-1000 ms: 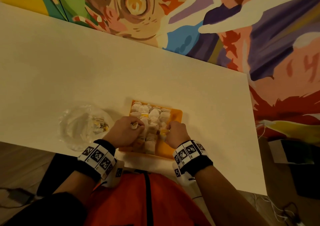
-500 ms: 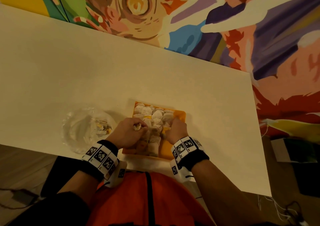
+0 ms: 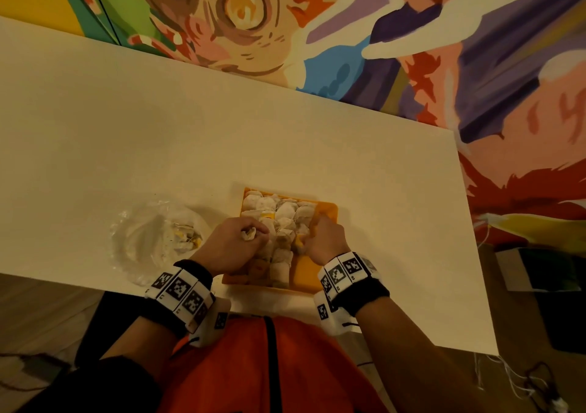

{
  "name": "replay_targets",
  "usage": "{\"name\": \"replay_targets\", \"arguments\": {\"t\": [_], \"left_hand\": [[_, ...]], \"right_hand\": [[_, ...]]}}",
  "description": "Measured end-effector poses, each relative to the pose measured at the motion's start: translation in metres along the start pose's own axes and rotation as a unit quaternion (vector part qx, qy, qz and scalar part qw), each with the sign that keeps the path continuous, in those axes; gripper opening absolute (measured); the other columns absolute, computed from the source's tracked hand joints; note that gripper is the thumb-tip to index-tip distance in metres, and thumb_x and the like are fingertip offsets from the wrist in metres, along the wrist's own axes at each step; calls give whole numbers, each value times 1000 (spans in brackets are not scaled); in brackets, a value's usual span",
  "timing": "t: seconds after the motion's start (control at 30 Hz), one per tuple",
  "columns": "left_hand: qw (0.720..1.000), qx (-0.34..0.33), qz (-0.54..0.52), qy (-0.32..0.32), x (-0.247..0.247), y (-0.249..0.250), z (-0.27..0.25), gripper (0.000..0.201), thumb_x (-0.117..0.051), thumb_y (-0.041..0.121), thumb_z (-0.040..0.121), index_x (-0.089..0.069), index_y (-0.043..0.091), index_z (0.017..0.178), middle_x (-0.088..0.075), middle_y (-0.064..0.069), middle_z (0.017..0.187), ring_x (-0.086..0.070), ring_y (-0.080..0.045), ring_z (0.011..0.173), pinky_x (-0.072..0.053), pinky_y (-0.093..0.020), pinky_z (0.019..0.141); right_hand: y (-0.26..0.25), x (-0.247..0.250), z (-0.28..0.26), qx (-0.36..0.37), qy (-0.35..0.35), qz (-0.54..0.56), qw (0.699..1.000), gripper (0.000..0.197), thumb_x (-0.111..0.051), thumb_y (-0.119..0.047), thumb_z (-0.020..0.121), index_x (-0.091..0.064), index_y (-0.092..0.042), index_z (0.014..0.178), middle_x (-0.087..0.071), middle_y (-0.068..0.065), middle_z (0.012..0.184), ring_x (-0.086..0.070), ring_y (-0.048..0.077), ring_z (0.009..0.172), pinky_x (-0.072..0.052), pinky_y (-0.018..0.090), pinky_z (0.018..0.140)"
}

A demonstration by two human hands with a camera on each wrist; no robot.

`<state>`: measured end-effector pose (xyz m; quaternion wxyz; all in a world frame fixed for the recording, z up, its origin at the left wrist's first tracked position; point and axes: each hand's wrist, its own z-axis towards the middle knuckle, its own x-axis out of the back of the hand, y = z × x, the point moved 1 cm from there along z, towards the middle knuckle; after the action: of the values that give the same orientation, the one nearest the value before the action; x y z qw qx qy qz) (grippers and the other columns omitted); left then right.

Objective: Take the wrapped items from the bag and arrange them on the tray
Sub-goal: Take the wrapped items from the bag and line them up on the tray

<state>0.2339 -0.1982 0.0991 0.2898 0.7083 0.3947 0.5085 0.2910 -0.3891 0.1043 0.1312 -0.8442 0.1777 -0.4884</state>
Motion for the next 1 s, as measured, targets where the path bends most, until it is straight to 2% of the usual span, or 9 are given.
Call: {"name": "replay_targets", "arguments": {"t": [0.1, 0.2, 0.27, 0.37, 0.47, 0.6, 0.73, 0.83, 1.0], "left_hand": [[1000, 2, -14, 3, 2, 5, -3, 16, -67, 28, 89, -67, 24, 105, -62, 10, 117, -53, -8, 112, -43, -27, 92], [999, 2, -47, -2, 5, 13, -6, 24, -72, 24, 85, -65, 25, 108, -61, 10, 114, -58, -6, 101, -45, -23, 83], [997, -3, -73, -17, 6, 18, -8, 28, -75, 23, 83, -64, 27, 108, -67, 3, 100, -61, -8, 82, -50, -27, 74], [995, -40, -81, -47, 7, 25, -10, 32, -76, 19, 81, -62, 23, 109, -67, 3, 91, -62, -4, 73, -53, -26, 65], [991, -65, -83, -78, 6, 30, -11, 39, -79, 13, 77, -58, 27, 107, -63, 10, 100, -60, 4, 84, -45, -12, 69], [988, -55, -103, -98, 5, 28, -13, 50, -80, 14, 77, -57, 24, 121, -63, 9, 112, -63, -1, 96, -50, -18, 75], [992, -61, -84, -73, 6, 28, -16, 32, -73, 25, 85, -63, 28, 115, -66, 13, 106, -65, -3, 91, -55, -24, 68], [992, -62, -81, -70, 4, 26, -17, 22, -66, 30, 90, -66, 26, 111, -67, 14, 93, -59, 3, 70, -48, -19, 58], [995, -65, -52, -58, 5, 23, -16, 22, -62, 37, 91, -68, 20, 104, -67, 1, 83, -63, -18, 75, -48, -26, 61]], "right_hand": [[-1, 8, -5, 34, 25, 15, 999, 43, -60, -20, 93, -44, -8, 131, -53, 15, 129, -51, 28, 119, -45, 32, 90], [-9, 14, -17, 132, 73, 105, 983, 25, -61, -14, 92, -59, -16, 117, -61, 2, 108, -59, 14, 95, -46, 23, 78], [-20, 16, -28, 216, 53, 168, 960, 18, -63, -9, 90, -66, -16, 107, -62, -8, 94, -59, 4, 83, -46, 16, 71], [-34, 13, -42, 284, -7, 180, 942, 20, -66, -10, 89, -69, -22, 104, -64, -6, 98, -58, 2, 80, -44, 10, 70], [-37, 9, -46, 296, -29, 164, 941, 29, -67, -5, 86, -71, -23, 108, -61, -5, 104, -56, 8, 78, -42, 7, 67], [-35, 8, -45, 303, -29, 160, 939, 18, -68, -7, 86, -74, -19, 98, -60, -7, 98, -56, 7, 78, -44, 10, 69], [-28, 9, -42, 293, -16, 195, 936, 9, -71, -14, 85, -73, -20, 92, -68, -1, 96, -63, 12, 86, -53, 29, 79], [-21, 15, -40, 280, -13, 223, 934, 7, -70, -15, 87, -71, -19, 92, -70, -5, 93, -66, 9, 86, -54, 27, 77], [-13, 25, -41, 283, -1, 262, 923, 14, -66, -10, 90, -70, -23, 92, -66, -13, 89, -67, 11, 85, -56, 26, 76]]}}
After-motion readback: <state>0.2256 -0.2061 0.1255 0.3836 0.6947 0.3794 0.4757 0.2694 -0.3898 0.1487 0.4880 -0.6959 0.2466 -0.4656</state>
